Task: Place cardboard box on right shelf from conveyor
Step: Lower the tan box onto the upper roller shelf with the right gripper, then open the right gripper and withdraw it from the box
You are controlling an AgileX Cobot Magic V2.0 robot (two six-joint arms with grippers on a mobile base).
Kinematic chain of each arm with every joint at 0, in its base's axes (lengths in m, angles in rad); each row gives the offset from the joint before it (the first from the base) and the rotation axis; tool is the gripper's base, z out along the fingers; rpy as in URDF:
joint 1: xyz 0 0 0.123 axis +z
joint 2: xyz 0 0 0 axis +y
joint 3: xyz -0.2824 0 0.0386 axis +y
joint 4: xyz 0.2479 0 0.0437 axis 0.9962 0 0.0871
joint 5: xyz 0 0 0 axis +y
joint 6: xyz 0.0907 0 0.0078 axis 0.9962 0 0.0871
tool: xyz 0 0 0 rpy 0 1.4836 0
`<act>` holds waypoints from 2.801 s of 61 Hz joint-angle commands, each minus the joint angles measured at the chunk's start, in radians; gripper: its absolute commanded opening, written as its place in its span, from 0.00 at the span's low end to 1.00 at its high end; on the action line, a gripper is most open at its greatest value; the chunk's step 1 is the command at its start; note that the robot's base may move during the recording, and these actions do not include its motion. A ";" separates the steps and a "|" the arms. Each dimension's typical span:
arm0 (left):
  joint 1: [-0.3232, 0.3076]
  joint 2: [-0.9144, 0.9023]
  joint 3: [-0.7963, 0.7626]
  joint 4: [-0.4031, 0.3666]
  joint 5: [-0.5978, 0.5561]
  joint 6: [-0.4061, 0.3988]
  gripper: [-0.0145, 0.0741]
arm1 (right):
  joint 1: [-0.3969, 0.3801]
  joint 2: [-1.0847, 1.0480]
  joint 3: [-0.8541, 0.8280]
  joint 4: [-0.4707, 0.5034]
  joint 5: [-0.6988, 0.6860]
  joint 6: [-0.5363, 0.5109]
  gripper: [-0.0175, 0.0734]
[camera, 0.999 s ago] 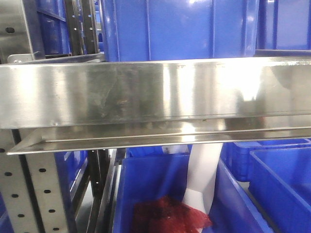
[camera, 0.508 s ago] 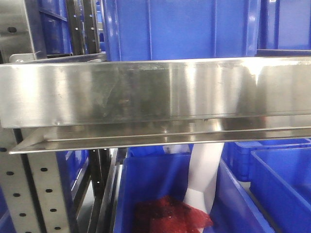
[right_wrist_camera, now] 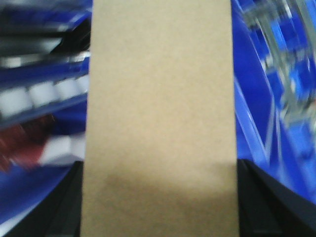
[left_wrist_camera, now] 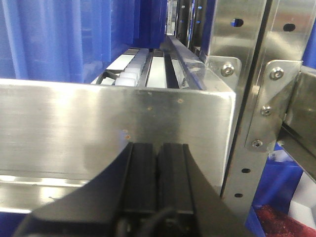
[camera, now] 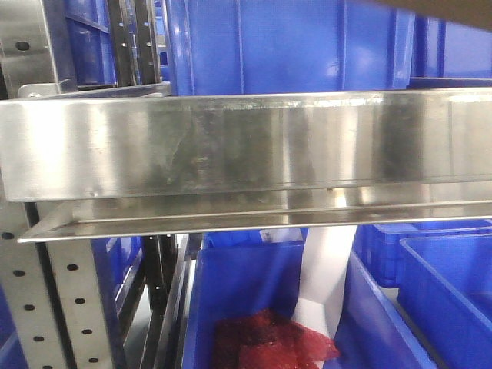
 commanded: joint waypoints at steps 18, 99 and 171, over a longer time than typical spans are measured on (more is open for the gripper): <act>-0.006 -0.013 0.008 -0.006 -0.086 0.000 0.03 | 0.005 0.197 -0.042 0.030 -0.358 -0.246 0.44; -0.006 -0.013 0.008 -0.006 -0.086 0.000 0.03 | 0.006 0.187 -0.041 0.441 -0.196 0.027 0.88; -0.006 -0.013 0.008 -0.006 -0.086 0.000 0.03 | 0.006 -0.529 0.386 0.245 -0.278 0.890 0.25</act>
